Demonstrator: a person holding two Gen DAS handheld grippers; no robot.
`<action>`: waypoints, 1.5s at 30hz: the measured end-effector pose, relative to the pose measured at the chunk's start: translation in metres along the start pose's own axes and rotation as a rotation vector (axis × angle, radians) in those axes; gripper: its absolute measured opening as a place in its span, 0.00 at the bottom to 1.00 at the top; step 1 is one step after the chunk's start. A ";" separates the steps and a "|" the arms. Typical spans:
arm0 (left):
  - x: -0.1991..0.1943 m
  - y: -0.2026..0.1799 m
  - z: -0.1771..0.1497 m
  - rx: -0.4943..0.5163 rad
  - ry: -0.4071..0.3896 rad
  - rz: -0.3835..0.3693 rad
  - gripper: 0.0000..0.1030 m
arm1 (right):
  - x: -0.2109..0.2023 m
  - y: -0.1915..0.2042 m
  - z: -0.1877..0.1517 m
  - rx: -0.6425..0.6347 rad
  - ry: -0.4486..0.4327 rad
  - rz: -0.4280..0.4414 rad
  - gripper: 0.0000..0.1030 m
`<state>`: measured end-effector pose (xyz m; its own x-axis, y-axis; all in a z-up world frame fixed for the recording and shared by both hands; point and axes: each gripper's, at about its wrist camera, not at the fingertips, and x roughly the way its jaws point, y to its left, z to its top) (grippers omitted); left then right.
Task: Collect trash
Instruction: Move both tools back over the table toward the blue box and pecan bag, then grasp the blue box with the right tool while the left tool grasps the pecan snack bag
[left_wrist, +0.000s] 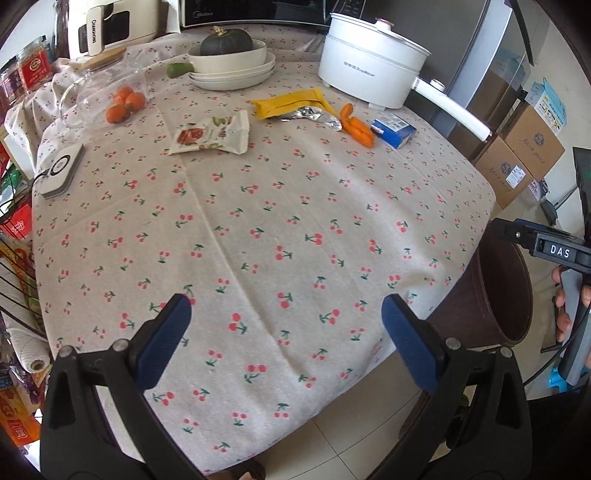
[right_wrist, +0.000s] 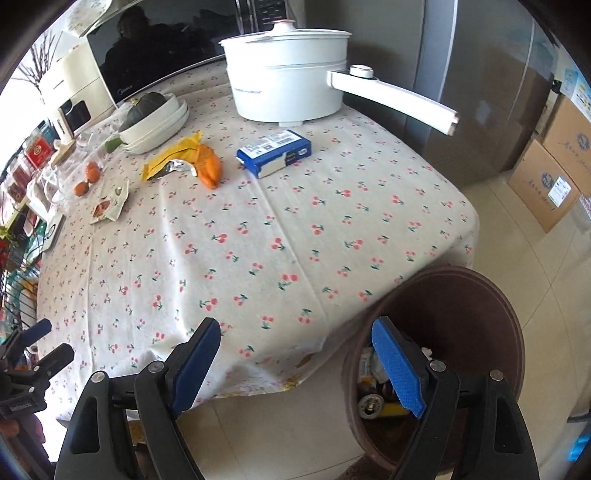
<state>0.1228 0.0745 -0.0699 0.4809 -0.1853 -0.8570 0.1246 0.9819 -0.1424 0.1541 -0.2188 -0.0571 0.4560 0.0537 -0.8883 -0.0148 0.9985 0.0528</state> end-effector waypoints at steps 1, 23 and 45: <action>-0.001 0.004 0.002 0.003 -0.005 0.008 0.99 | 0.005 0.006 0.004 -0.013 -0.006 -0.002 0.84; 0.065 0.083 0.072 -0.042 -0.046 0.120 0.99 | 0.136 0.009 0.163 0.263 -0.044 0.025 0.84; 0.149 0.065 0.150 -0.043 -0.016 0.212 0.99 | 0.176 0.007 0.168 0.220 -0.095 -0.056 0.72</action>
<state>0.3333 0.1052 -0.1327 0.5062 0.0257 -0.8620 -0.0182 0.9997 0.0191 0.3836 -0.2044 -0.1364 0.5321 -0.0134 -0.8465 0.2022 0.9730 0.1117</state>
